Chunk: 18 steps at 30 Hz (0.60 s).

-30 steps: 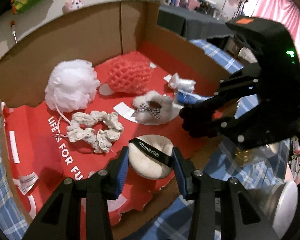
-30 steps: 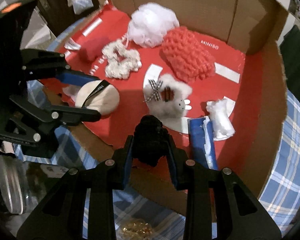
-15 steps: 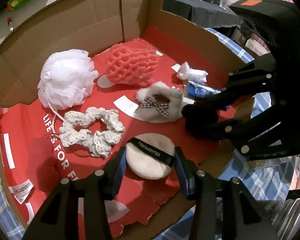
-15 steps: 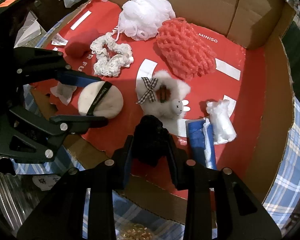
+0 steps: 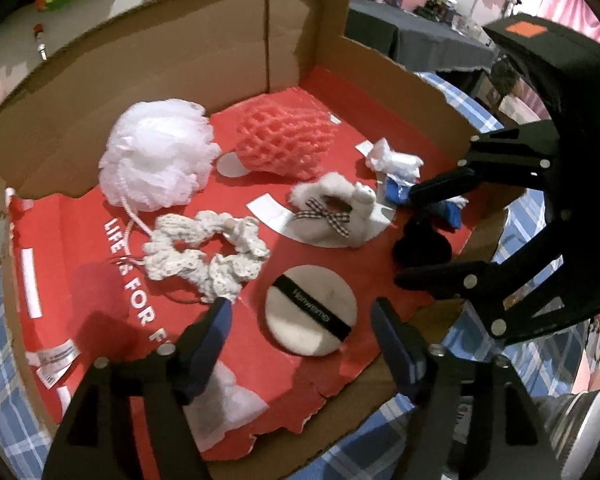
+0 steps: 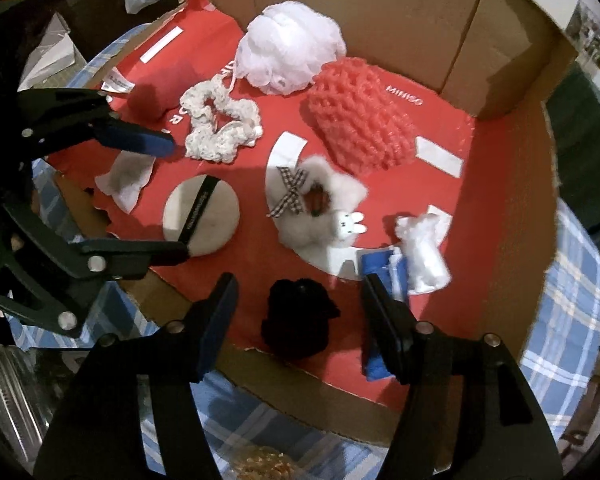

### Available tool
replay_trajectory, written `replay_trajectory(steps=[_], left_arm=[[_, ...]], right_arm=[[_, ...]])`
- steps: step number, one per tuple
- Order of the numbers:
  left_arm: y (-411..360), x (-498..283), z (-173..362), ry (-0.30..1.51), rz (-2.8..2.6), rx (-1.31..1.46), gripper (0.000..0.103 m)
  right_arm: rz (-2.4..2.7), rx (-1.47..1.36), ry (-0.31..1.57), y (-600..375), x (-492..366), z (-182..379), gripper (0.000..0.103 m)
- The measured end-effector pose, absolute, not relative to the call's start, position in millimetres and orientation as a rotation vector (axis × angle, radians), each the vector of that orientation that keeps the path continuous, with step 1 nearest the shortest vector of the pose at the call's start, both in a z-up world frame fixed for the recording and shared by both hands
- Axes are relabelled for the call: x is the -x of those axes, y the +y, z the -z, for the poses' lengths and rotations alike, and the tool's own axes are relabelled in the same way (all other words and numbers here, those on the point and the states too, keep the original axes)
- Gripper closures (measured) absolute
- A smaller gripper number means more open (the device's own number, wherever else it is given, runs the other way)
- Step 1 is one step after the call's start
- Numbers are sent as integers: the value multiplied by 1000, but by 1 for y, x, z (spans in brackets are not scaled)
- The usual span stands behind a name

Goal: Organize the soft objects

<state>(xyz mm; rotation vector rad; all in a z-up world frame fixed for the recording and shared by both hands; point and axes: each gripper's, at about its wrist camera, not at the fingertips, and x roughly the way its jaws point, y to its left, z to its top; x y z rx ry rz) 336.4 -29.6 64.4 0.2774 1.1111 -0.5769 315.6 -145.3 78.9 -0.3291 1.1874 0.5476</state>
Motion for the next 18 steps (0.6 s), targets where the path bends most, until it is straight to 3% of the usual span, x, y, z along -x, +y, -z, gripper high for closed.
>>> replay_trajectory(steps=[5,18], left_arm=[[-19,-330,-79,1079,520,-234,11],[22,-302,-102,1048,275,11,0]], right_arm=[[-488,247,1179,-153,-311,-89,41],[-339,73,1113,-173,-283,-109,24]])
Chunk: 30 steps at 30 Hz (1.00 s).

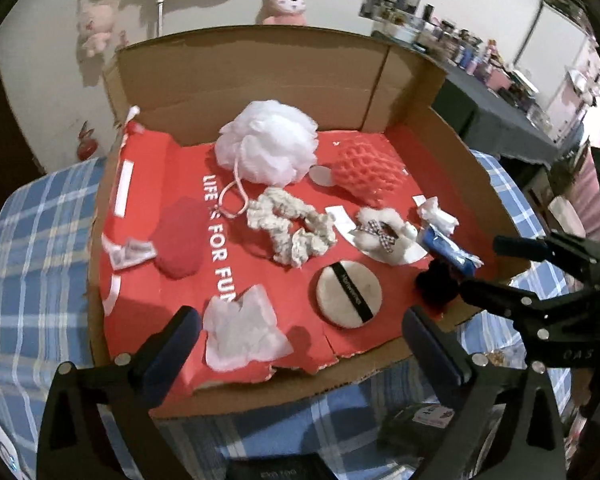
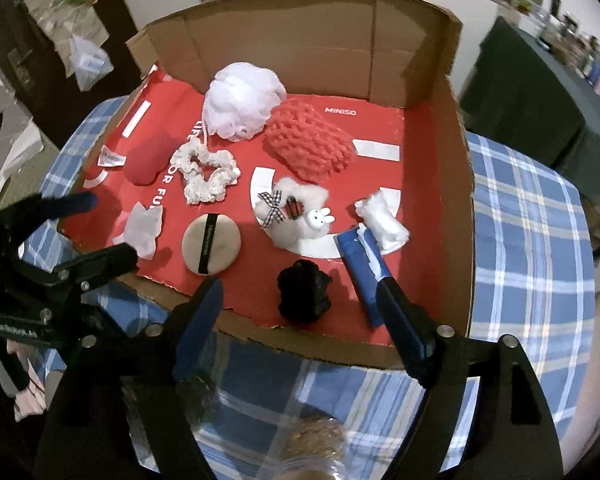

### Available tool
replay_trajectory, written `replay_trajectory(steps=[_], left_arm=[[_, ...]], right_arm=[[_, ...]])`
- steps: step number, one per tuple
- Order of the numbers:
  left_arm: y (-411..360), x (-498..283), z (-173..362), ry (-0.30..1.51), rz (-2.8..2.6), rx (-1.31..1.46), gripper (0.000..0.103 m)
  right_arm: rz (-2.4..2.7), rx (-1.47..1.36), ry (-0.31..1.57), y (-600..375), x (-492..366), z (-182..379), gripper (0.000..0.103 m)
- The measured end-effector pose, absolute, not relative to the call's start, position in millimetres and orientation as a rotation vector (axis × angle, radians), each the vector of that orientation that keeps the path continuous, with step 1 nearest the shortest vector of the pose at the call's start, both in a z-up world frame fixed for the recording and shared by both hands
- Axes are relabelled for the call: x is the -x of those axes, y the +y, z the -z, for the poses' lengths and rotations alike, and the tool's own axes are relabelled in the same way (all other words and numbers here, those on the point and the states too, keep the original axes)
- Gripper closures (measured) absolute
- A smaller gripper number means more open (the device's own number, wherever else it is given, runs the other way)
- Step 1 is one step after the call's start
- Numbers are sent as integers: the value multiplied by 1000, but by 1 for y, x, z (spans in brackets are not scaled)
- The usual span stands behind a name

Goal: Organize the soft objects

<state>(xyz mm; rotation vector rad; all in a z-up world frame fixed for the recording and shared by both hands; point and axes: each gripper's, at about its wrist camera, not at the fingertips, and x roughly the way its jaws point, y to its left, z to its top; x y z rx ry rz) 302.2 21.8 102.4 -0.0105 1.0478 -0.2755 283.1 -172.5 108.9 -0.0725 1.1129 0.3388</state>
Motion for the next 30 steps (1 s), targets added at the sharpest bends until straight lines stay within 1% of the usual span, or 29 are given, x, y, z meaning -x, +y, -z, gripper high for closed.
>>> replay_trajectory(steps=[10,19,30], left_arm=[[16,-293,-88,1068,191,14,0],[26,-297,-74,1090,137,53,0],[24,-296,-74,1078,130,33,0]], right_arm=[[-263,22,1115,-176,-280,-96,24],[-253,10,1127,-175,-282,-85,24],[-222,-19,1138,-180,-283,-80,24]])
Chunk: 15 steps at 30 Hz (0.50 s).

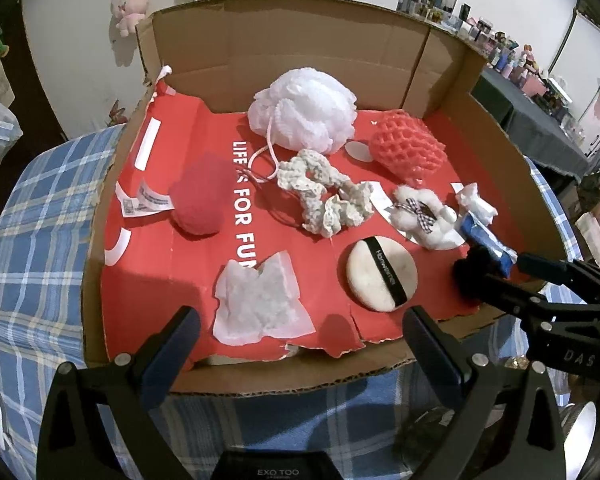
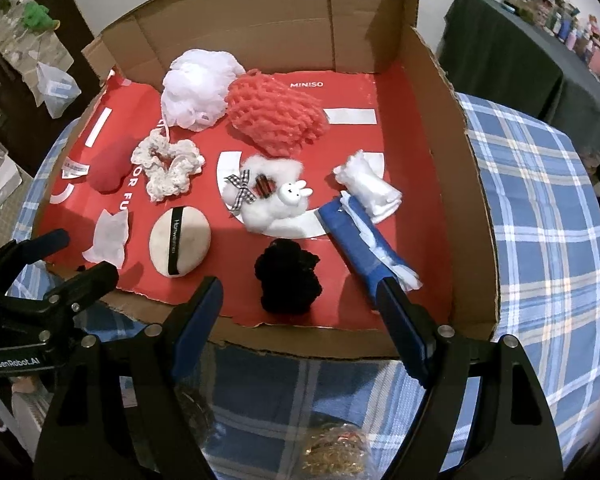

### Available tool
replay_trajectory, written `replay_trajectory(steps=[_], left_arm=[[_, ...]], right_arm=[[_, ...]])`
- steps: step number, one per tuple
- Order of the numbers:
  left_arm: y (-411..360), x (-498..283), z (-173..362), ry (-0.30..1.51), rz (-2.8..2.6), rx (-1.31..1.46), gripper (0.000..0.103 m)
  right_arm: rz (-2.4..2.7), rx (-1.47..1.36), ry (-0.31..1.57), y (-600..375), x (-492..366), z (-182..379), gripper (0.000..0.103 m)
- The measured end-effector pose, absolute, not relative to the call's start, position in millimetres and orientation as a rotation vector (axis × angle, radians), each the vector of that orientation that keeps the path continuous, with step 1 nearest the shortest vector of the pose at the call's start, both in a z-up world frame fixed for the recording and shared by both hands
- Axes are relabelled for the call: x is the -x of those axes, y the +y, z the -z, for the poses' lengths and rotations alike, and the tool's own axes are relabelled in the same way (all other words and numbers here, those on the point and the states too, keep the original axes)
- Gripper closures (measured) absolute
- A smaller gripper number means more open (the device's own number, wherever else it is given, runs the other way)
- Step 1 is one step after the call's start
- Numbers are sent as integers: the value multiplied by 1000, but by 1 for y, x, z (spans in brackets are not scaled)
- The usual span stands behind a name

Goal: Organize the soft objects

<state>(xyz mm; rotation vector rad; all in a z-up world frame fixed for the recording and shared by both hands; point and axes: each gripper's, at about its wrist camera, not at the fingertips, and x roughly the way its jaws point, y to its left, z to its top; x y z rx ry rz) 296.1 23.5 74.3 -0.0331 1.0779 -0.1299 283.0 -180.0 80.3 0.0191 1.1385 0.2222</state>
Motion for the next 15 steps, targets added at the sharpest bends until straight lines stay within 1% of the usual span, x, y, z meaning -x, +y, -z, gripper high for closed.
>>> replay_trajectory(steps=[15], left_arm=[[22,-296,-72,1071,111,16,0]], right_arm=[[-220,-6,1116,-179,-279,-82,24]])
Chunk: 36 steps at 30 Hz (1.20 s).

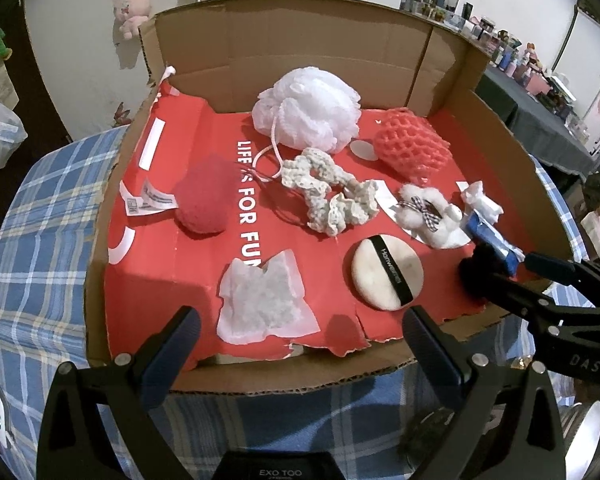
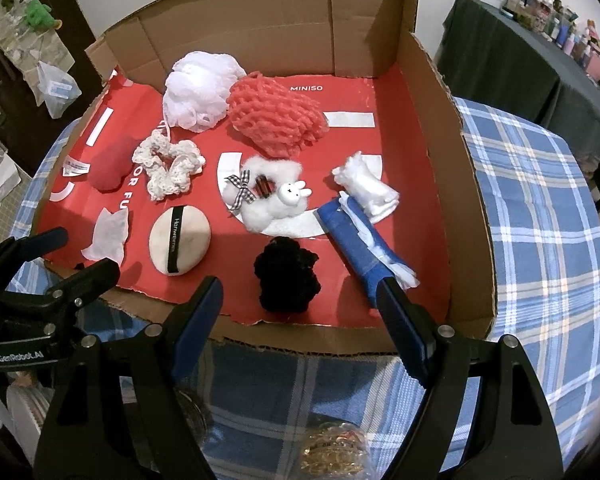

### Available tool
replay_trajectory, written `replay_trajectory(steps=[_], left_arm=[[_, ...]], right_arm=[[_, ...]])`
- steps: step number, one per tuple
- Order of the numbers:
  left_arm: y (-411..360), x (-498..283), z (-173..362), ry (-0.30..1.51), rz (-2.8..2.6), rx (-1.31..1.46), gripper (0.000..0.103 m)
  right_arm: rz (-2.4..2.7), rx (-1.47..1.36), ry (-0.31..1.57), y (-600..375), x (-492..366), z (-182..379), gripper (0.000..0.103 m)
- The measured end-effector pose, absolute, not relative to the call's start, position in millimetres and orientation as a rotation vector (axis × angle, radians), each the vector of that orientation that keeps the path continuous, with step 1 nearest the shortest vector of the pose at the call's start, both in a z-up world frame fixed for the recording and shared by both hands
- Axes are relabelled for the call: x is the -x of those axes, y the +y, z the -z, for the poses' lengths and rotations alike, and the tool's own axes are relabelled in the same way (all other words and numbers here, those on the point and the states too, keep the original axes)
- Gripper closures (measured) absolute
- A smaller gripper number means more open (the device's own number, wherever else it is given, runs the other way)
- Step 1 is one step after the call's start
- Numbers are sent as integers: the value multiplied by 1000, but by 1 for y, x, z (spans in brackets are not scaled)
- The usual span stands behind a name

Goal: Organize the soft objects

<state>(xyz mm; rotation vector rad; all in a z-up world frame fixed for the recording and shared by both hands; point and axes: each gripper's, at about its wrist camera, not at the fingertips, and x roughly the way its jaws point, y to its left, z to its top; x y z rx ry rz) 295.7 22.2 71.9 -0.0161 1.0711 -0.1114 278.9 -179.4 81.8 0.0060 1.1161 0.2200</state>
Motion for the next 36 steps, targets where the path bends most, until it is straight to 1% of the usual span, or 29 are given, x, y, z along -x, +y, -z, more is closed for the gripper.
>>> replay_trajectory(steps=[36], left_arm=[[23,-298,-70,1080,79,16,0]], right_arm=[[-218,-7,1113,-180,-278,-83,24]])
